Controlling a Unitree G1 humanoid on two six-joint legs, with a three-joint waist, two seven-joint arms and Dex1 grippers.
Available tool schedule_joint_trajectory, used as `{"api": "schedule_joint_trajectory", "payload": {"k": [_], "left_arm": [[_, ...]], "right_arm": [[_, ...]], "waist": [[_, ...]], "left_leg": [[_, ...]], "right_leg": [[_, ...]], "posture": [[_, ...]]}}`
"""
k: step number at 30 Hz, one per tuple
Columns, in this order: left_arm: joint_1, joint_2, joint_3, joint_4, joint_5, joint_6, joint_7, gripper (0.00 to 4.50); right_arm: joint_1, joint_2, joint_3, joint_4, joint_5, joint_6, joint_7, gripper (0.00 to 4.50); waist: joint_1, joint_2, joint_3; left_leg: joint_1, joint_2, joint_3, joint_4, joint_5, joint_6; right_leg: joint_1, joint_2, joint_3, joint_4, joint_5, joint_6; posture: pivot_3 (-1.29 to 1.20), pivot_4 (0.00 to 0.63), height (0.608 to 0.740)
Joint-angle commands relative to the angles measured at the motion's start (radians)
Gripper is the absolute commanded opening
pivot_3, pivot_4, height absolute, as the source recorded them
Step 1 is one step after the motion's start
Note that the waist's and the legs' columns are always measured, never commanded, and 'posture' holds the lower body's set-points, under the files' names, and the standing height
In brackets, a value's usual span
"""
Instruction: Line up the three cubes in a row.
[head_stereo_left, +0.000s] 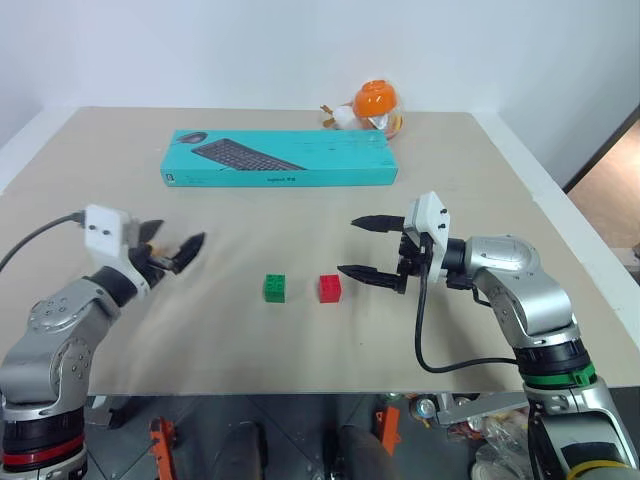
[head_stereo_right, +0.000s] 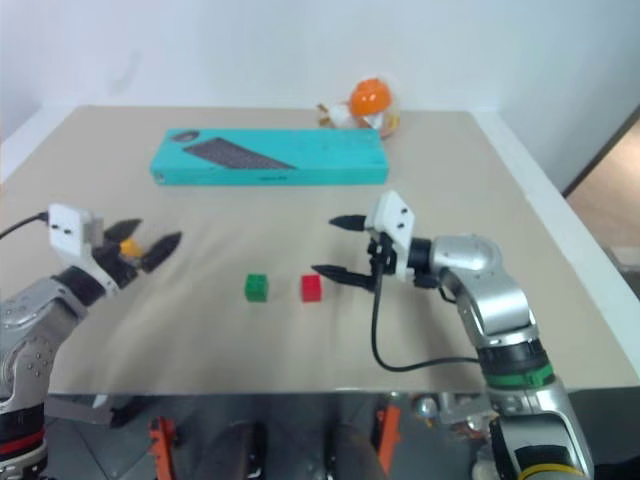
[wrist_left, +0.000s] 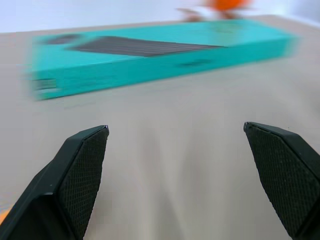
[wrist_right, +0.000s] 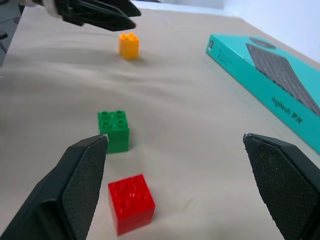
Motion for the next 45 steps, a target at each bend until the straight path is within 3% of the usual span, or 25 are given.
{"api": "schedule_joint_trajectory", "payload": {"k": [1,6,10,23,32,35,42,45], "left_arm": [[0.002,-0.057,0.005,-0.019,0.065,-0.064,0.118,4.47],[0.039,-0.160,-0.013,-0.044,0.104,-0.098,0.213,4.47],[0.035,-0.185,0.018,-0.011,0.107,-0.121,0.250,4.47],[-0.012,-0.130,0.063,0.138,0.105,-0.158,0.250,4.47],[-0.087,-0.090,-0.001,0.392,0.157,-0.229,0.193,4.47],[-0.104,-0.087,-0.014,0.427,0.169,-0.237,0.190,3.68],[-0.087,-0.085,-0.025,0.423,0.179,-0.237,0.166,1.33],[-0.084,-0.073,-0.036,0.423,0.184,-0.225,0.145,1.34]], "right_arm": [[-0.039,0.010,0.008,0.017,-0.007,-0.031,0.021,4.50],[-0.054,0.009,0.015,0.041,-0.018,-0.044,0.043,4.50],[-0.052,0.006,0.013,0.041,-0.023,-0.041,0.053,4.50],[-0.027,-0.013,0.007,0.019,-0.028,-0.028,0.056,4.50],[-0.022,-0.015,0.011,0.012,-0.035,-0.028,0.048,4.50],[-0.021,-0.017,0.005,0.005,-0.031,-0.021,0.046,4.50],[0.025,0.001,-0.040,-0.062,0.090,0.022,0.081,4.50],[0.030,0.010,-0.038,-0.071,0.121,0.036,0.085,4.50]], "waist": [[0.000,-0.001,0.000],[0.000,-0.001,0.000],[0.000,-0.001,0.000],[0.000,-0.001,0.000],[0.001,-0.001,0.000],[0.001,-0.001,0.000],[0.000,-0.001,0.000],[0.000,-0.001,0.000]], "left_leg": [[-0.001,0.000,0.000,0.000,0.000,0.000],[-0.001,0.000,0.000,0.000,0.000,0.000],[0.000,0.000,0.000,0.000,0.000,0.000],[0.000,0.000,0.000,0.000,0.000,0.000],[0.000,0.000,0.000,0.000,0.000,0.000],[0.000,0.000,0.000,0.000,0.000,0.000],[0.000,0.001,0.000,0.000,0.000,0.000],[0.000,0.001,0.000,0.000,0.000,0.000]], "right_leg": [[0.000,0.000,0.000,0.000,0.000,0.000],[0.000,-0.002,0.000,-0.001,0.000,0.001],[0.000,0.000,0.000,0.000,0.001,0.000],[0.000,0.000,0.000,0.000,0.001,0.000],[0.000,0.001,-0.001,0.000,0.001,-0.001],[0.000,0.000,-0.001,0.000,0.001,0.000],[0.000,0.000,-0.001,0.000,0.001,-0.001],[0.000,0.000,-0.001,0.000,0.001,-0.001]], "posture": [[0.00,0.150,0.740],[0.00,0.150,0.740],[0.00,0.150,0.740],[0.00,0.150,0.740],[0.00,0.150,0.740],[0.00,0.150,0.740],[0.00,0.150,0.740],[0.00,0.150,0.740]]}}
